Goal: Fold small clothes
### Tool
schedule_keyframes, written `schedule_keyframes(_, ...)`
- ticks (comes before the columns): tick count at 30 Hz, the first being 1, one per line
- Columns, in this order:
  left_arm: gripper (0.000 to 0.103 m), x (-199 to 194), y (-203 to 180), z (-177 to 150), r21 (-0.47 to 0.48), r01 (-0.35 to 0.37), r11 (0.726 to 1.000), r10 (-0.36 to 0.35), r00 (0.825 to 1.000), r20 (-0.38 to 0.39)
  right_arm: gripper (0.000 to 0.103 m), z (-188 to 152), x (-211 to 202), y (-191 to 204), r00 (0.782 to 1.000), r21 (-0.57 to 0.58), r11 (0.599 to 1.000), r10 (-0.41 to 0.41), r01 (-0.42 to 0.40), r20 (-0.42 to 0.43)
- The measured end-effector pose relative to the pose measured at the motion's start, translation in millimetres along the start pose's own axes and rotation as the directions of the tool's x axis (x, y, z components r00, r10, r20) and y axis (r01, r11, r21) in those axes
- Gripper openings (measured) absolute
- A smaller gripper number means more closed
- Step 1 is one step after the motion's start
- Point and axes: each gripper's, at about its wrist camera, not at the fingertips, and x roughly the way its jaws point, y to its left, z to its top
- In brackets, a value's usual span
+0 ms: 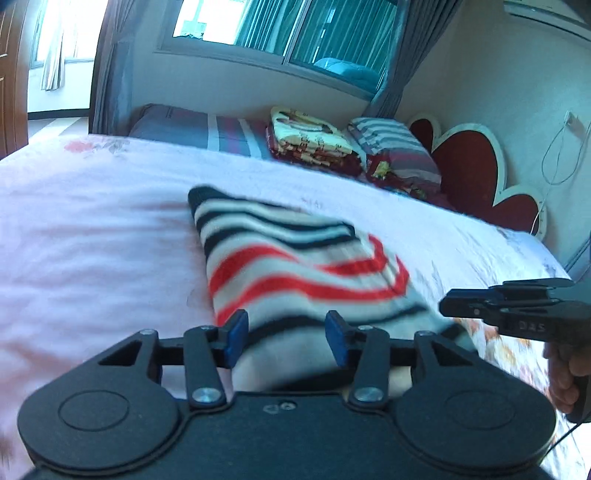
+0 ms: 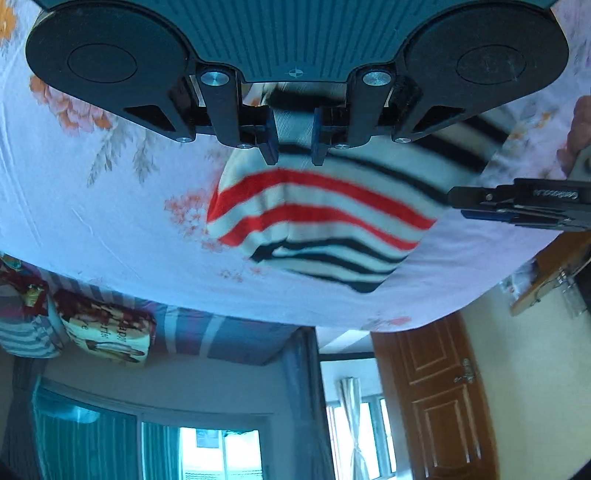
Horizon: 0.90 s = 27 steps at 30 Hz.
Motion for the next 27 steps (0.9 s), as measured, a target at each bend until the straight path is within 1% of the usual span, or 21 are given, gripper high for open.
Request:
schedule_keyframes(1,0.045,-0.3,-2.7,-6.4,0.014,-0.012,1.0,0.012,1.0,-0.013,0.02,-6.9,-0.1,2.2,1.0,-0.014,1.0,-0.001,0.001,-0.015)
schedule_keyframes(2,0.048,1.9,-4.5,-13.6,0.031,-0.031,0.999,0.032,0.999,-0.024,0.02,-14.5,3.8,3.7,0.999,-0.037,0.999,-0.022,0.021,-0.03)
schedule_keyframes(4,0.051,6.8,-2.9,-22.7,0.014,-0.045,0.999,0.045,0.999,-0.026,0.02,-24.3,17.9,-0.2,0.996,-0.049,0.997,-0.063,0.06,-0.063)
schedule_keyframes(7,0.054,9.8,-2.6,-23.6,0.007,-0.06,0.998,0.06,0.998,-0.019,0.02,-24.4,27.3,-8.6,0.996,-0.016,0.998,-0.061,0.061,-0.06)
schedule_keyframes(9,0.055,9.8,-8.1,-24.8,0.045,-0.087,0.995,0.088,0.996,-0.017,0.021,-25.5,28.9,-8.5,0.996,-0.018,0.998,-0.063,0.062,-0.055)
schedule_keyframes(11,0.055,10.0,-11.8,-27.2,0.064,-0.101,0.993,0.102,0.995,-0.021,0.021,-28.3,26.7,-9.5,0.997,0.002,0.998,-0.064,0.064,-0.049)
schedule_keyframes(13,0.058,10.6,-12.7,-30.6,0.059,-0.107,0.993,0.109,0.994,-0.03,0.021,-29.6,24.8,-9.7,0.997,0.021,0.997,-0.067,0.068,-0.045)
schedule_keyframes(17,0.058,8.3,-15.9,-34.1,0.048,-0.129,0.991,0.13,0.991,-0.034,0.022,-31.1,21.6,-7.0,0.996,0.037,0.996,-0.079,0.08,-0.043)
schedule_keyframes(20,0.057,4.6,-22.9,-35.4,0.064,-0.153,0.986,0.156,0.987,-0.046,0.024,-35.0,17.9,-4.8,0.995,0.049,0.995,-0.087,0.089,-0.044)
schedule_keyframes(23,0.057,-5.0,-32.9,-44.1,0.095,-0.18,0.979,0.186,0.981,-0.053,0.025,-39.1,7.6,-2.4,0.995,0.065,0.994,-0.084,0.088,-0.055)
schedule_keyframes(24,0.061,-9.8,-35.5,-46.7,0.097,-0.191,0.977,0.196,0.979,-0.053,0.027,-39.6,-1.6,-2.2,0.996,0.086,0.993,-0.076,0.079,-0.038)
schedule_keyframes(25,0.069,-16.5,-38.1,-49.8,0.097,-0.206,0.974,0.211,0.977,-0.043,0.034,-41.5,-15.7,-0.6,0.998,0.1,0.993,-0.065,0.064,0.001)
schedule_keyframes(26,0.075,-24.2,-40.9,-52.8,0.095,-0.223,0.97,0.226,0.974,-0.028,0.065,-44.3,-30.5,1.0,0.997,0.106,0.992,-0.067,0.063,0.038)
schedule_keyframes(27,0.084,-32.8,-44.1,-55.9,0.088,-0.239,0.967,0.241,0.97,-0.013,0.087,-47.8,-43.2,3.3,0.995,0.106,0.992,-0.081,0.075,0.062)
